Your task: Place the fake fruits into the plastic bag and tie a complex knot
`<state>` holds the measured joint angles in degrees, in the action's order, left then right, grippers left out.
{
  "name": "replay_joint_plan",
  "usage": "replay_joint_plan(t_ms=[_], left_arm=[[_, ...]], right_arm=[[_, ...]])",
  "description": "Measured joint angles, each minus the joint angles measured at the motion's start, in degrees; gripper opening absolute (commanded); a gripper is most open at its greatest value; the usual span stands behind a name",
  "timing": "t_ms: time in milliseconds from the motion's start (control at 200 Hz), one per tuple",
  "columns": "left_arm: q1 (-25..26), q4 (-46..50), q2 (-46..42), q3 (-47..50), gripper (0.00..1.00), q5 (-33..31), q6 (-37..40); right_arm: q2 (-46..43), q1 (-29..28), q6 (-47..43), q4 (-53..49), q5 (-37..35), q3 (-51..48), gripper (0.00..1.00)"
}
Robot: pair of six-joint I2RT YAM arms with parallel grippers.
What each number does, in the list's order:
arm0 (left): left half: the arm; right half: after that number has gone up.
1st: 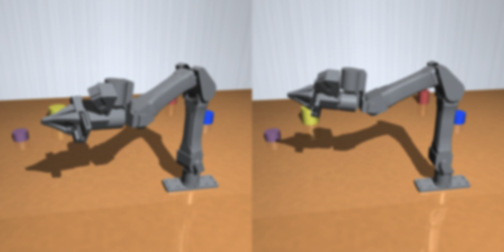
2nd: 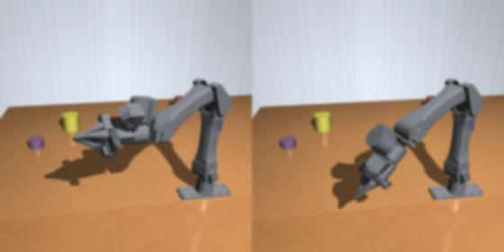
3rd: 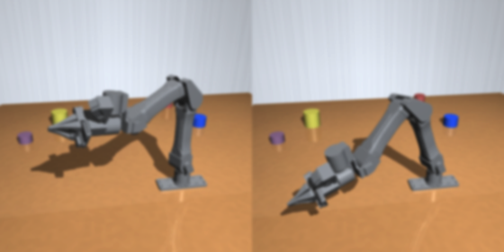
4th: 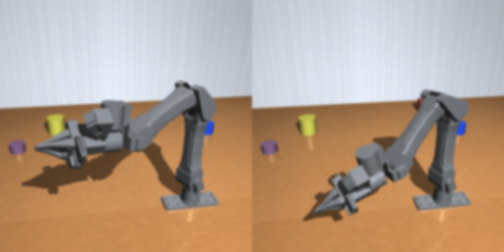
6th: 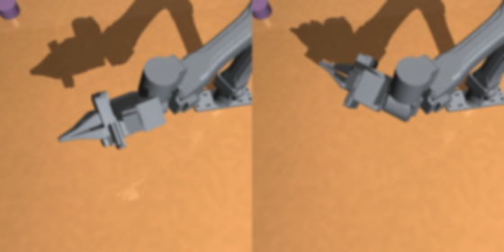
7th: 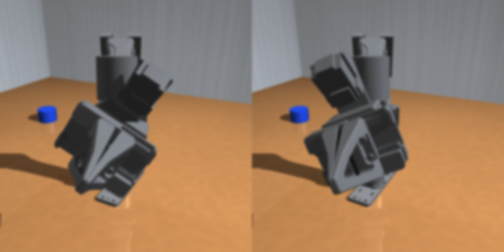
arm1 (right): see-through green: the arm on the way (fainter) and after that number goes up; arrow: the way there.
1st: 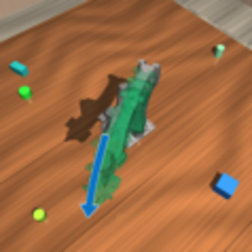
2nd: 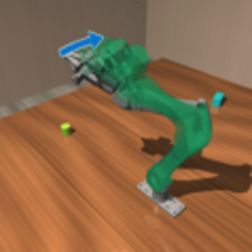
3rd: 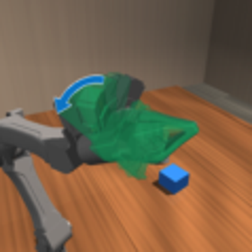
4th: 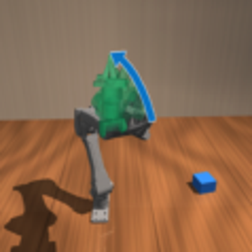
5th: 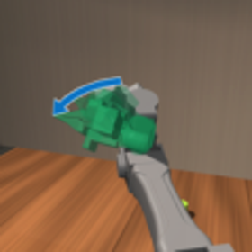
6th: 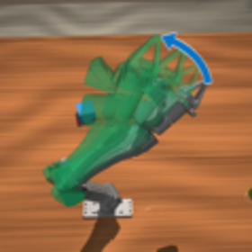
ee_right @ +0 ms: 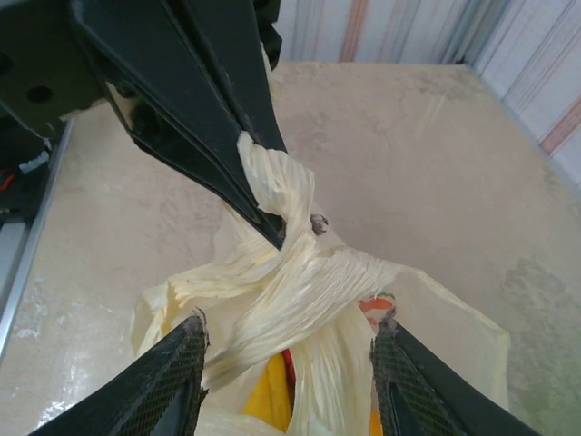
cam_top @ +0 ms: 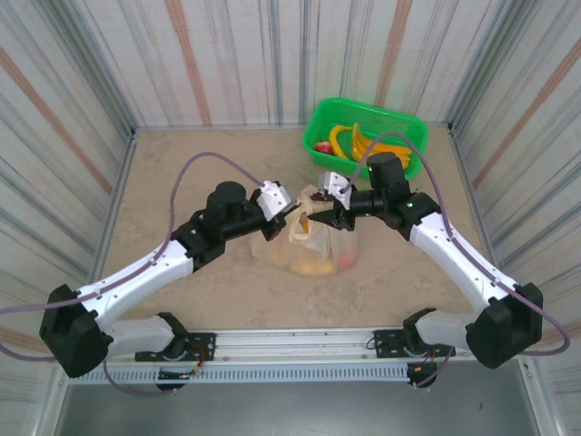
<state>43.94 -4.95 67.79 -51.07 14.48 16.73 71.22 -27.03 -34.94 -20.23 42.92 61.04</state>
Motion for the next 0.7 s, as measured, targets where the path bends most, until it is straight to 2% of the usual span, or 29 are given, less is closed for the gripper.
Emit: replay_joint_plan(t_ms=[200, 301, 386, 481, 581, 696], left_arm=[[0.0, 0.0, -0.42, 0.0, 0.0, 1.05, 0.04], [0.0, 0.02, -0.42, 0.0, 0.0, 1.29, 0.2], [0.0, 0.04, -0.42, 0.0, 0.0, 1.53, 0.42], [-0.02, 0.13, -0.42, 0.0, 0.0, 1.53, 0.63], [0.0, 0.46, -0.42, 0.0, 0.0, 1.38, 0.59], [1.25, 2.23, -0.44, -0.44, 0.0, -0.9, 0.35]], right_arm=[[4.55, -0.76, -0.9, -0.9, -2.56, 2.93, 0.47], [6.47, -1.51, -1.73, -0.9, -3.52, 3.82, 0.4], [7.21, -1.9, -2.23, -0.9, -4.61, 3.85, 0.27], [7.41, -2.54, -3.15, -0.92, -6.16, 3.85, 0.0], [7.13, -3.67, -3.74, -0.11, -9.55, 3.65, 0.0], [4.04, -6.29, -5.88, 6.4, -18.34, -0.55, 0.0]])
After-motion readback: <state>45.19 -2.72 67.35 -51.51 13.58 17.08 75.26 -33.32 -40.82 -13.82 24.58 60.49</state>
